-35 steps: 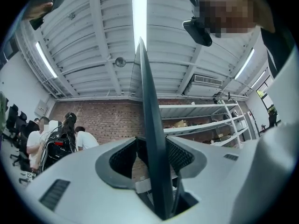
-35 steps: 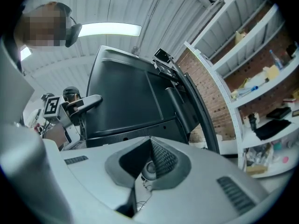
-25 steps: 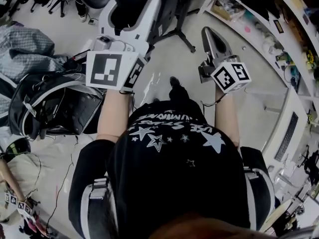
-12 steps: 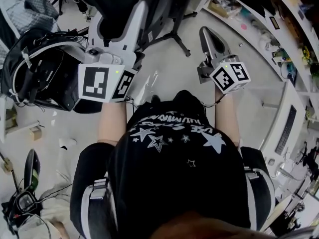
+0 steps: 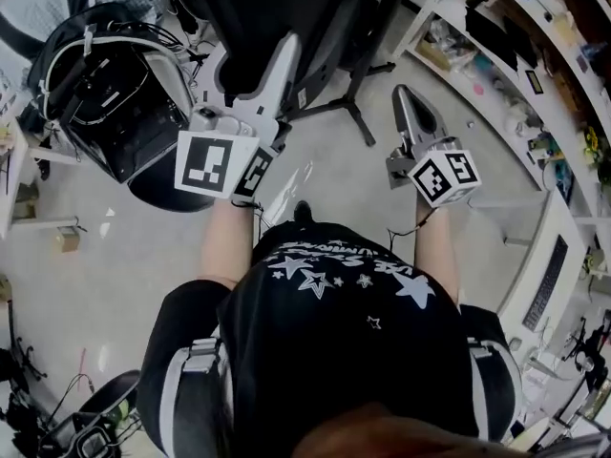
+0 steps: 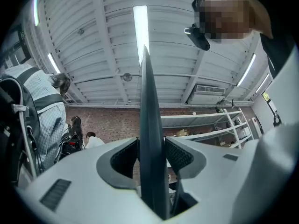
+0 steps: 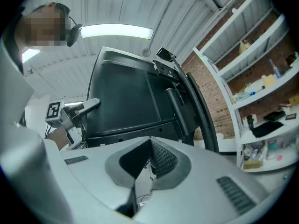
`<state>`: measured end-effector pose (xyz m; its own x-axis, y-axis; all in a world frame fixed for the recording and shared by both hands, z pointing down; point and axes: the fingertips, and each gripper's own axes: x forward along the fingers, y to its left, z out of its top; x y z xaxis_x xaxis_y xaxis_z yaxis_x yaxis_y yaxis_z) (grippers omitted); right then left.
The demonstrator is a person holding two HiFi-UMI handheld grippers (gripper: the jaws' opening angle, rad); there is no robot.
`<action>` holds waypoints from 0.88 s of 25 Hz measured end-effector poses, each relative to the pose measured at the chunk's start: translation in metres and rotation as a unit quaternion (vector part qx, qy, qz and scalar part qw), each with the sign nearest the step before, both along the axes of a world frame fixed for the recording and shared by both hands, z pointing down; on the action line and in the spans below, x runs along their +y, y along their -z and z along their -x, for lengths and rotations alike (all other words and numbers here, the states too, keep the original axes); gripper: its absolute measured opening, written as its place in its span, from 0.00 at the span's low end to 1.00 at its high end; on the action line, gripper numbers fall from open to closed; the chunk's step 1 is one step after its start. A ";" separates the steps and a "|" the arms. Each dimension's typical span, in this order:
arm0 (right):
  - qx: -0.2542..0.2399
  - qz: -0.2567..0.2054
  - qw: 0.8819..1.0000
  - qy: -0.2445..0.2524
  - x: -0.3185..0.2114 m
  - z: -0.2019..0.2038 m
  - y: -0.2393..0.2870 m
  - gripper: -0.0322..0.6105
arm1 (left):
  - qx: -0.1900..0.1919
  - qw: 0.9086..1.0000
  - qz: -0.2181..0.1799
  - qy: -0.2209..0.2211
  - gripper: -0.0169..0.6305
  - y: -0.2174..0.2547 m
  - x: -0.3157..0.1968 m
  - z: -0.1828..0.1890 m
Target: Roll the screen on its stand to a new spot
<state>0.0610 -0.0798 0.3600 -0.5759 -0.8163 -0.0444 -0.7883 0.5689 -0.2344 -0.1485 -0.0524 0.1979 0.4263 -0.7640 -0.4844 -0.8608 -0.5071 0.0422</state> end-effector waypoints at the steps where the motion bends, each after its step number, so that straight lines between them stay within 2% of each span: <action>1: -0.001 0.000 1.000 -0.002 0.009 -0.002 -0.001 0.06 | -0.001 1.000 0.003 0.003 0.35 -0.002 0.006 0.000; 6: -0.017 -0.011 1.000 -0.012 0.056 -0.012 0.002 0.06 | -0.007 1.000 0.009 0.018 0.34 0.001 0.035 0.001; 11: -0.017 0.013 0.999 -0.042 0.106 -0.032 -0.006 0.06 | -0.013 1.000 0.012 0.021 0.34 0.002 0.067 -0.005; 22: -0.020 0.003 0.999 -0.049 0.166 -0.042 -0.008 0.06 | -0.014 1.000 0.005 0.017 0.34 0.003 0.121 -0.007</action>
